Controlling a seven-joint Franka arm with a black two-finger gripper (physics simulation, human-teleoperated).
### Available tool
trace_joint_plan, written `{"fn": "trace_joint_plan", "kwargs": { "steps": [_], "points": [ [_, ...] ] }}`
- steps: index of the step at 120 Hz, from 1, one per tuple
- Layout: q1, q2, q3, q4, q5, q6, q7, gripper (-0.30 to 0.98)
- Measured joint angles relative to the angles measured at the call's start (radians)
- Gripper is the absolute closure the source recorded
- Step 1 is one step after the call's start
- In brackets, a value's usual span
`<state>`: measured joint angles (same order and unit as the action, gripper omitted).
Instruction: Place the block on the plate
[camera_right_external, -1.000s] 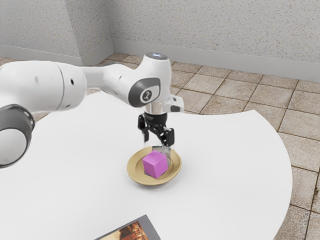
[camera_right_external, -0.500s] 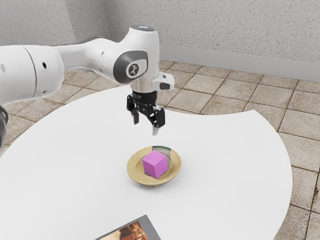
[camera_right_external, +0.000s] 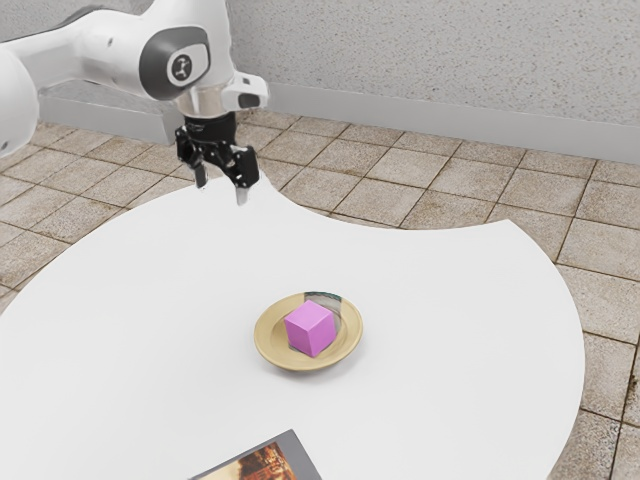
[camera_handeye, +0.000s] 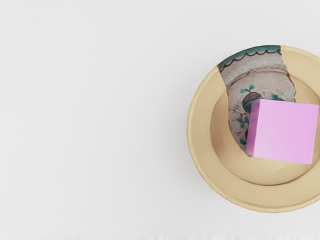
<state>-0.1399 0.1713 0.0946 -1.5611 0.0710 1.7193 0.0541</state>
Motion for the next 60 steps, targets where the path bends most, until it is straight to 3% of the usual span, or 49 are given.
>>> {"fn": "trace_joint_plan", "kwargs": {
  "steps": [30,60],
  "points": [
    [0.009,-0.060,0.105,0.010,0.036,-0.044,0.014,0.00],
    [0.023,-0.075,0.104,0.053,0.033,-0.097,0.026,0.00]
  ]
}}
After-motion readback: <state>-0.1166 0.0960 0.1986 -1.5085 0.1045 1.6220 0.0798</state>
